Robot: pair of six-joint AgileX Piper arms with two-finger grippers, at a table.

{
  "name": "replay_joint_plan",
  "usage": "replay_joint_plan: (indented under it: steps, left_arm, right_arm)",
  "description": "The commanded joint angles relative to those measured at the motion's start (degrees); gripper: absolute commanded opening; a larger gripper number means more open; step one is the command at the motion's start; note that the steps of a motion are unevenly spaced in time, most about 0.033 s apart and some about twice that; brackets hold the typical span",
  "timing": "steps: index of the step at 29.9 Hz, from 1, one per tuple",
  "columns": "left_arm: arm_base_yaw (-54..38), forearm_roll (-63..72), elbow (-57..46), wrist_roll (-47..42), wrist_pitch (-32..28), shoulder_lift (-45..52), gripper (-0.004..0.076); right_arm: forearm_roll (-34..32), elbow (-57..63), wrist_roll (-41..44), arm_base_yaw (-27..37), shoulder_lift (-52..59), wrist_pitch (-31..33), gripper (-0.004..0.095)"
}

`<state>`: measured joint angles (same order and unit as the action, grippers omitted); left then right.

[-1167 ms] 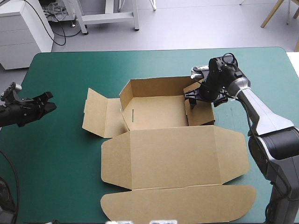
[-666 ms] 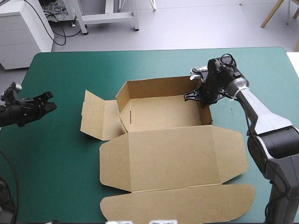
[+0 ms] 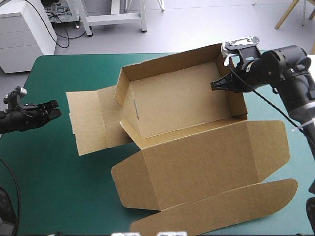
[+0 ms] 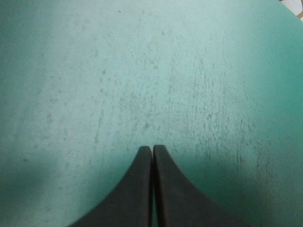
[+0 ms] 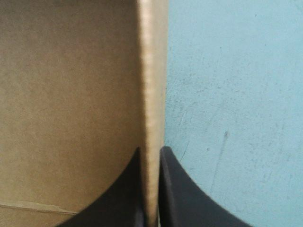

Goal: Fold the box

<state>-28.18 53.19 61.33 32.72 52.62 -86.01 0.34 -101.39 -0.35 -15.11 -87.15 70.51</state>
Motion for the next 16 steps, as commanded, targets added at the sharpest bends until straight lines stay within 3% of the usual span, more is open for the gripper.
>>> replay_joint_plan:
  steps: [1, 5, 8, 11, 14, 16]
  left_arm:
    - [-0.11, 3.95, 1.34, 0.37, 1.05, 2.19, -0.0010]
    - [-0.11, 4.10, 1.34, 0.37, 1.20, 2.19, 0.0006]
    - [-0.11, 3.98, 1.34, 1.02, 1.33, 2.19, 0.0092]
    - [-0.11, 3.85, 1.34, 3.15, 1.48, 2.19, 0.0271]
    - [-0.11, 3.85, 1.34, 3.15, 1.48, 2.19, 0.0505]
    - [-0.11, 3.95, 1.34, 3.15, 2.27, 2.07, 0.0595]
  right_arm:
    - [3.39, -1.67, -0.69, -0.08, 4.84, -1.79, 0.0000]
    - [3.65, -1.67, -0.69, -0.08, 5.87, -2.95, 0.0000]
    - [4.32, -1.67, -0.69, -0.08, 5.87, -3.31, 0.0000]
    - [5.23, -1.67, -1.02, -0.08, 5.77, -3.72, 0.0000]
    - [5.31, -1.67, -1.02, -0.08, 5.77, -4.16, 0.0000]
    - [6.32, -1.67, -0.90, -0.08, 5.77, -4.95, 0.0000]
